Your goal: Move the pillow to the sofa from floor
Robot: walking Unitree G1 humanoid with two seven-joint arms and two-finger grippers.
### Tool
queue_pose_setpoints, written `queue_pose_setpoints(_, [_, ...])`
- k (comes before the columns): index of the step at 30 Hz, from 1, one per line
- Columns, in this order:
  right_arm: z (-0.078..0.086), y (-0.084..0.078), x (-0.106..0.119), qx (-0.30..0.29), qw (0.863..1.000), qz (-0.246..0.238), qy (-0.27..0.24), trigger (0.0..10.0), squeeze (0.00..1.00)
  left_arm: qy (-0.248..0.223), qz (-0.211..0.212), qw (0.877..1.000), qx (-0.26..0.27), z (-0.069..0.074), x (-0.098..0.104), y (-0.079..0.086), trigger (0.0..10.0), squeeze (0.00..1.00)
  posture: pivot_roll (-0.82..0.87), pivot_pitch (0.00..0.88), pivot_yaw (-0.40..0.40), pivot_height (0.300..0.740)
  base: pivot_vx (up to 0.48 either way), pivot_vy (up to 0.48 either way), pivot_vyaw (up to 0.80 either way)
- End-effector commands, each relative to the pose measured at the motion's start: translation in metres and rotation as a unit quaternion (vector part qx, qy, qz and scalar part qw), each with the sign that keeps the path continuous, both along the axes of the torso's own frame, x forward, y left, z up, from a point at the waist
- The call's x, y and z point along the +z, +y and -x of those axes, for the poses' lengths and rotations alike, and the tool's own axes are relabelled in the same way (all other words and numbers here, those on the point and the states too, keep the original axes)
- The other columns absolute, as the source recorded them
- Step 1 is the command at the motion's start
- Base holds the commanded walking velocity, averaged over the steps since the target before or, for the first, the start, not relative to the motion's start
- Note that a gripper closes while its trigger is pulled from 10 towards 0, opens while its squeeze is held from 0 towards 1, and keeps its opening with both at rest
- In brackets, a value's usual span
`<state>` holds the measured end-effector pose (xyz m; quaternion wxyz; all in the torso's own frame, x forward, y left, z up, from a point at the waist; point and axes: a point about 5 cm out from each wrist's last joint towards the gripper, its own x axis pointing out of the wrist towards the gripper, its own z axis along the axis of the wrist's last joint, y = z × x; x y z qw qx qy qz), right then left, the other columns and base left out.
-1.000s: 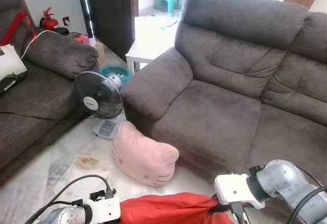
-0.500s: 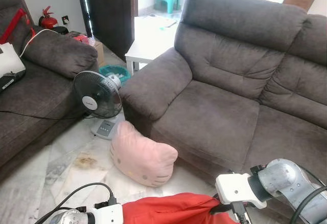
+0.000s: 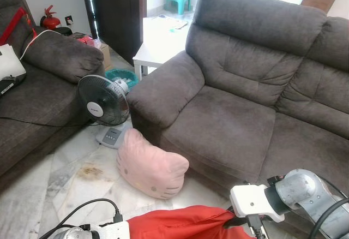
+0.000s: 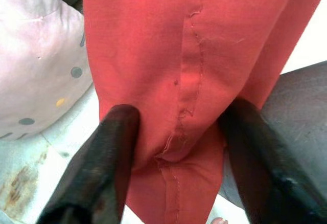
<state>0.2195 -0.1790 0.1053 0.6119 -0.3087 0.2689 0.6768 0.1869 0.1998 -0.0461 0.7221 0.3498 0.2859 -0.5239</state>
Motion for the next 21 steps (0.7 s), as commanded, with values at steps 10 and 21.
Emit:
queue_pose_setpoints(10, [-0.0072, 0.0043, 0.0199, 0.007, 0.999, -0.026, -0.037, 10.0, 0.0, 0.007, -0.019, 1.0, -0.004, 0.0031, -0.0043, 0.0018, 0.0, 0.0, 0.09, 0.0, -0.118, 0.74, 0.0, 0.0, 0.0])
queue_pose_setpoints(21, [-0.0091, 0.0067, 0.0181, 0.005, 0.999, -0.028, -0.04, 10.0, 0.0, 0.0, -0.031, 0.999, 0.008, 0.0013, -0.0053, 0.0041, 0.0, 0.0, 0.09, 0.0, -0.111, 0.74, 0.0, 0.0, 0.0])
